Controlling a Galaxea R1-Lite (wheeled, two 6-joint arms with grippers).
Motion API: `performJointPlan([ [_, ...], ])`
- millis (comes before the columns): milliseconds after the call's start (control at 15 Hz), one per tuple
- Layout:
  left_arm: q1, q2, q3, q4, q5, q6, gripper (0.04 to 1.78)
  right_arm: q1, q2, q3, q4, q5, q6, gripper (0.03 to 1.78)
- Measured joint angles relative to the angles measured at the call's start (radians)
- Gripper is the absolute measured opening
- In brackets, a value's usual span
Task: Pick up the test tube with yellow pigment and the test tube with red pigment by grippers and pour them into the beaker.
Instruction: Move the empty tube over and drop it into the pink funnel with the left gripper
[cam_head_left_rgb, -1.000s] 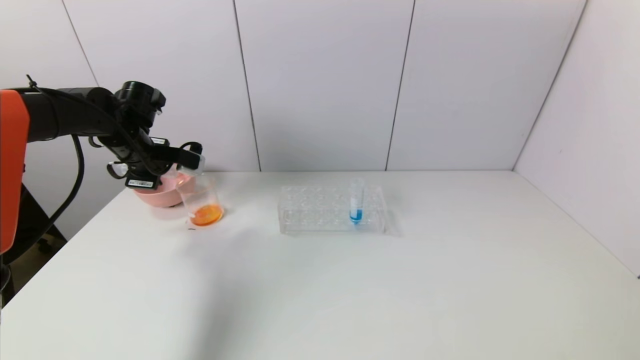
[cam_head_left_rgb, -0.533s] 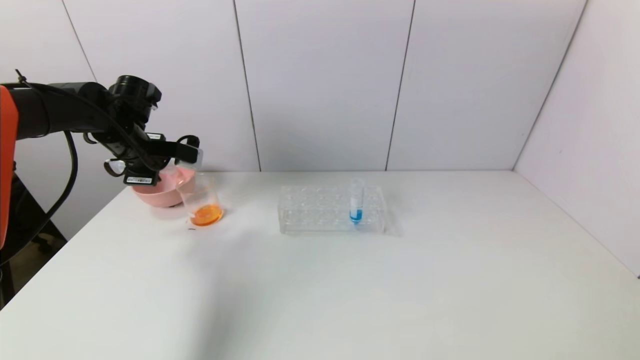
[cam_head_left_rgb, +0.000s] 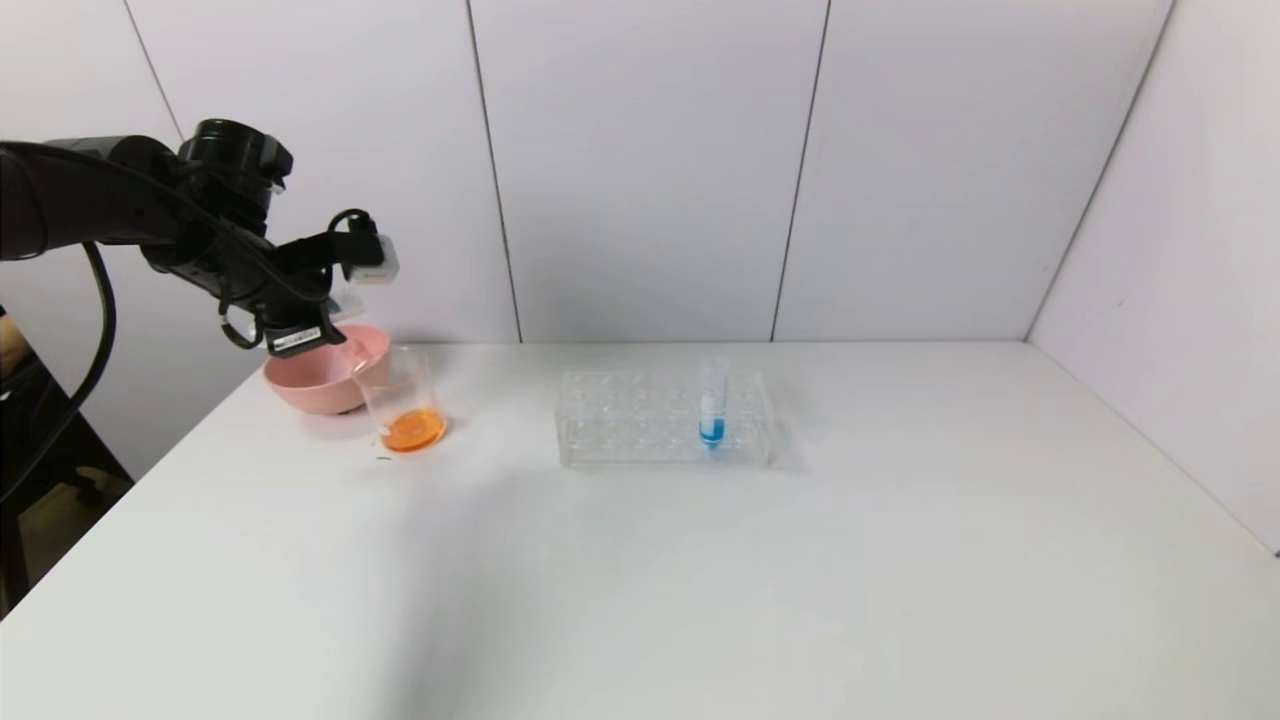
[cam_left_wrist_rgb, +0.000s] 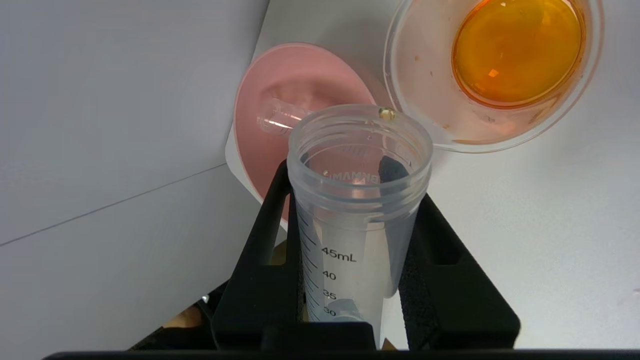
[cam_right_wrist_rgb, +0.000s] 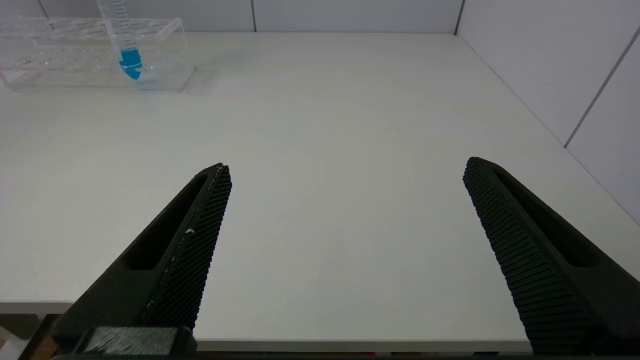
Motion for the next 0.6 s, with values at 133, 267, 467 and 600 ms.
performJointPlan([
  [133,0.013,-0.015,-0.002,-0.002,-0.036,-0.074,0.54,0.0,0.0,0.0,0.0,0.0,0.0,1.7],
  [267,0.022,-0.029,-0.004,-0.003,-0.054,-0.157,0.54,0.0,0.0,0.0,0.0,0.0,0.0,1.7],
  [467,0.029,-0.046,-0.004,-0.005,-0.093,-0.353,0.54,0.0,0.0,0.0,0.0,0.0,0.0,1.7],
  [600,0.03,-0.054,-0.004,-0.039,-0.116,-0.493,0.54,0.0,0.0,0.0,0.0,0.0,0.0,1.7],
])
